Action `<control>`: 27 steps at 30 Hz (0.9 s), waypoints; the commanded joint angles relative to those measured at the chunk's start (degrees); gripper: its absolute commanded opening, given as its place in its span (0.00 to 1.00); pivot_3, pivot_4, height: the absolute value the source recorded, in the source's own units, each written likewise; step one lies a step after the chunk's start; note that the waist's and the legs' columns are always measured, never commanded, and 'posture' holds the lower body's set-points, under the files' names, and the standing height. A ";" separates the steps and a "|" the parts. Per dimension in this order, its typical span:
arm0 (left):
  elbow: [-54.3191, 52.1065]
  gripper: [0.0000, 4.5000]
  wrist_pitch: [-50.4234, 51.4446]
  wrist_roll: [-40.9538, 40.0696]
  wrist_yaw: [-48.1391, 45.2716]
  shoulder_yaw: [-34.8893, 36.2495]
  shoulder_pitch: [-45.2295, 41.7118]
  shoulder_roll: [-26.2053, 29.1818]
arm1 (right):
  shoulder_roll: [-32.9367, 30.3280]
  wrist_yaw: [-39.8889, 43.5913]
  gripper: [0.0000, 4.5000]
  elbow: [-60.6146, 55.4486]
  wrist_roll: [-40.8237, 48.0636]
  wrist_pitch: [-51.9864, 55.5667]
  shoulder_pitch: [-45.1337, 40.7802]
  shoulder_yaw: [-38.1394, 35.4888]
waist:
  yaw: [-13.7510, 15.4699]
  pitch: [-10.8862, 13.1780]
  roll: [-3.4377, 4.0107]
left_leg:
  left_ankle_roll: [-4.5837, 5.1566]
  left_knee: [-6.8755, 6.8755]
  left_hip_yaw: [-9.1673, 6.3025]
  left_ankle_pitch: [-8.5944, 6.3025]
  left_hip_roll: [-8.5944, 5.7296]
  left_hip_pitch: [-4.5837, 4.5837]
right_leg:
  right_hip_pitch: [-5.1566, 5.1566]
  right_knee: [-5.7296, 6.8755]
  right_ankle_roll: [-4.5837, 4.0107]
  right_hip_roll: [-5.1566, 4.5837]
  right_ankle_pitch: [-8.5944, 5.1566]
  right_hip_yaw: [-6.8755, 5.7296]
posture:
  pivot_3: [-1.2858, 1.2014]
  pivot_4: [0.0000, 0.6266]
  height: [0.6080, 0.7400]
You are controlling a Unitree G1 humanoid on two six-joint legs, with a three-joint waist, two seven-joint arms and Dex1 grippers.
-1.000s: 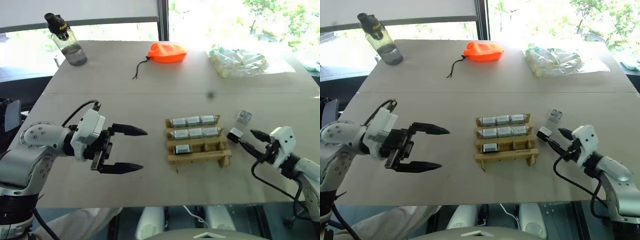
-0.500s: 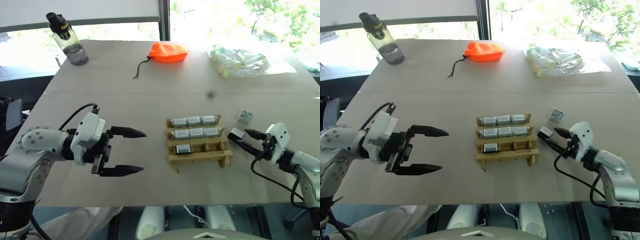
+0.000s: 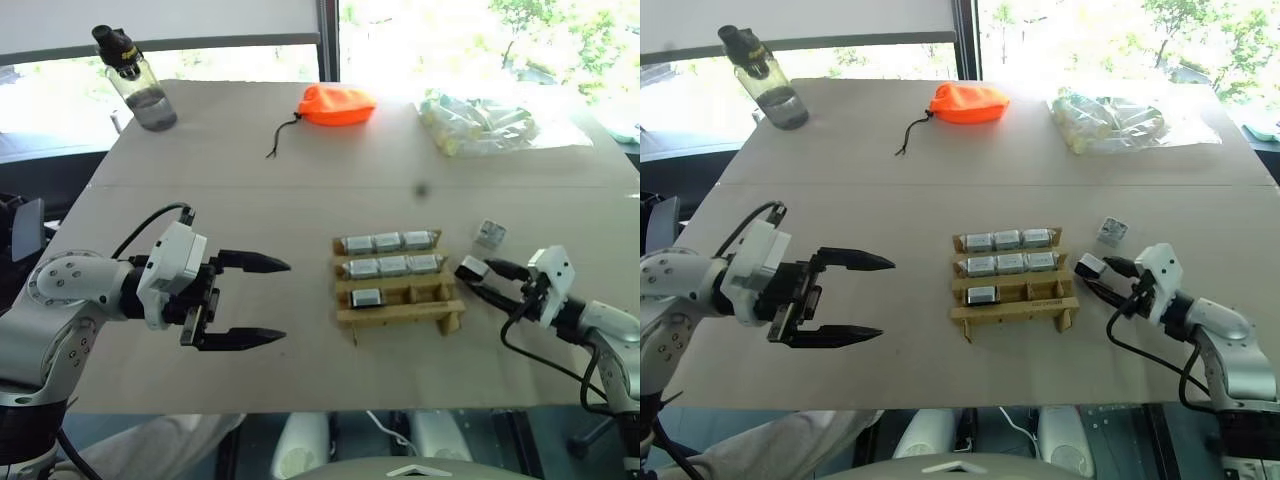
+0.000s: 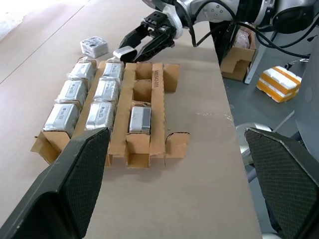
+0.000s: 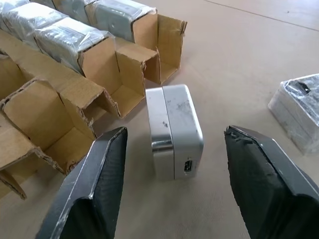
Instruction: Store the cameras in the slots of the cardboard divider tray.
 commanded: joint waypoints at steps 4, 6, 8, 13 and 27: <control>-1.33 1.00 -0.19 -0.77 0.63 0.83 -0.84 0.38 | -0.53 0.74 0.16 0.17 0.78 -1.89 -1.00 -0.53 | 0.02 0.00 0.00 | 0.00 0.00 0.00 0.00 0.00 0.00 | 0.00 0.00 0.00 0.00 0.00 0.00 | 0.52 0.24 1.00; -1.40 1.00 -0.33 -0.71 0.79 0.74 -0.76 0.27 | -0.78 0.91 0.16 0.31 0.97 -2.16 -1.20 -0.81 | 0.01 0.00 0.00 | 0.00 0.01 0.01 0.00 0.00 0.00 | 0.00 0.00 0.00 0.00 0.00 0.01 | 0.52 0.24 1.00; -1.43 1.00 -0.43 -0.67 0.93 0.66 -0.73 0.20 | -1.21 1.17 0.16 0.51 1.18 -2.43 -1.47 -1.29 | 0.01 0.00 0.00 | 0.00 0.01 0.01 0.00 0.00 0.00 | 0.00 0.00 0.00 0.00 0.00 0.01 | 0.52 0.24 1.00; -1.36 1.00 -0.64 -0.58 1.10 0.90 -0.65 0.19 | -4.44 4.89 0.16 0.92 4.33 -1.75 -4.99 -3.42 | -0.01 0.01 0.01 | 0.00 0.03 0.05 0.00 0.00 0.01 | 0.00 0.01 0.00 0.00 0.00 0.04 | 0.52 0.24 1.00; -3.20 1.00 -0.22 -0.95 2.61 2.08 0.99 0.06 | -7.28 30.45 0.16 0.20 5.27 -6.24 -22.78 13.91 | 0.13 0.03 0.00 | 0.01 0.10 -0.01 0.00 0.00 -0.06 | -0.01 0.01 -0.01 -0.02 0.01 -0.03 | 0.52 0.24 1.00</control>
